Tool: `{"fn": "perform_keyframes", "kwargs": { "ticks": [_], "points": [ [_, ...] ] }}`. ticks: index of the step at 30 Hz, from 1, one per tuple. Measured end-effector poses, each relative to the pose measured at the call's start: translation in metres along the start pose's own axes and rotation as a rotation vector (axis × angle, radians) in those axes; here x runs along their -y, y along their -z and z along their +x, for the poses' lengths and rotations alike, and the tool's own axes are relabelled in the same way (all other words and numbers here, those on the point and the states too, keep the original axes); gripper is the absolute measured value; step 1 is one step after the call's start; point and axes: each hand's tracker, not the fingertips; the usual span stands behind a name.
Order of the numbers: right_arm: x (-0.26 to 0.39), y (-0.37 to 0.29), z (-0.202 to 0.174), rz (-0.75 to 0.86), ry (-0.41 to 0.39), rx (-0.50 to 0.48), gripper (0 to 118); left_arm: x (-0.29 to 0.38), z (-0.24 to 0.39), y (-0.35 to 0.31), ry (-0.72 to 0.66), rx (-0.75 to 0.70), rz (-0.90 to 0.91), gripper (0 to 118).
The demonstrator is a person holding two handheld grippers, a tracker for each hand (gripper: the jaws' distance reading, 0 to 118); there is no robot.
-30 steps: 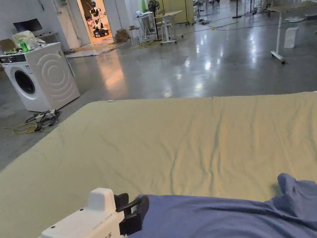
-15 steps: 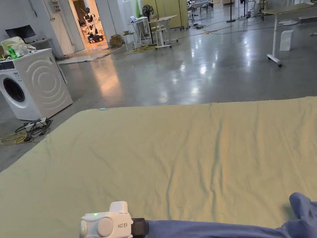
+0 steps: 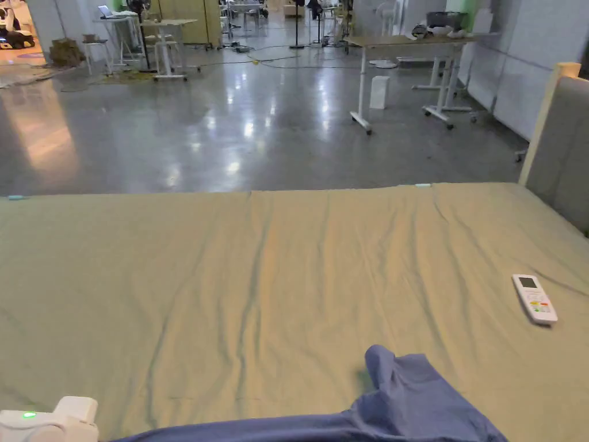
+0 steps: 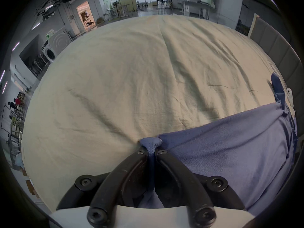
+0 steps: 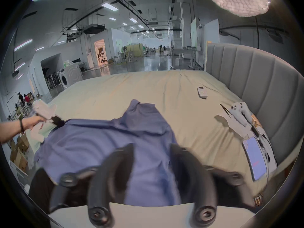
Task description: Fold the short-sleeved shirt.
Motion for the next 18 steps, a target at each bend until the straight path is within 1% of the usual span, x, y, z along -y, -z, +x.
{"fn": "perform_keyframes", "kwargs": {
  "ticks": [1,2,3,4,6,7,8,9,10,12,13,14,15,16,18],
  "points": [
    [-0.016,0.027,0.01,-0.043,0.039,-0.012,66,-0.001,-0.002,0.0,-0.006,0.005,-0.001,8],
    [-0.029,0.052,0.018,-0.096,0.065,-0.025,67,-0.001,-0.002,0.0,-0.021,0.013,-0.006,8],
    [-0.042,0.082,0.026,-0.188,0.064,-0.044,67,-0.003,-0.003,0.0,-0.036,0.02,-0.012,8],
    [-0.051,0.111,0.031,-0.252,0.03,-0.047,67,-0.003,-0.004,0.001,-0.047,0.024,-0.015,8],
    [-0.058,0.154,0.034,-0.323,-0.041,-0.001,67,0.0,0.004,-0.009,-0.046,0.023,-0.012,8],
    [-0.06,0.163,0.033,-0.372,-0.055,0.03,67,0.002,0.007,-0.01,-0.025,0.017,-0.006,8],
    [-0.06,0.175,0.034,-0.404,-0.063,0.042,66,0.003,0.009,-0.01,-0.002,0.011,0.0,8],
    [-0.057,0.184,0.034,-0.431,-0.063,0.019,62,0.003,0.011,-0.011,0.004,0.009,0.002,8],
    [-0.054,0.191,0.033,-0.452,-0.056,0.003,51,0.001,0.008,-0.009,-0.001,0.009,0.005,8],
    [-0.043,0.198,0.028,-0.474,-0.065,-0.006,20,0.005,0.008,-0.012,-0.011,0.012,0.019,8],
    [-0.04,0.194,0.022,-0.438,-0.114,0.017,17,0.005,0.005,-0.01,-0.012,0.01,0.026,8],
    [-0.039,0.193,0.019,-0.414,-0.145,0.018,12,0.004,0.002,-0.007,-0.012,0.008,0.029,8],
    [-0.035,0.199,0.02,-0.422,-0.14,0.01,5,0.004,0.003,-0.008,-0.01,0.004,0.034,8],
    [-0.037,0.2,0.024,-0.425,-0.123,0.004,4,0.005,0.003,-0.011,-0.004,0.002,0.038,8],
    [-0.04,0.194,0.032,-0.396,-0.055,-0.011,4,0.004,-0.005,-0.019,-0.03,0.023,0.051,7]
  ]
}}
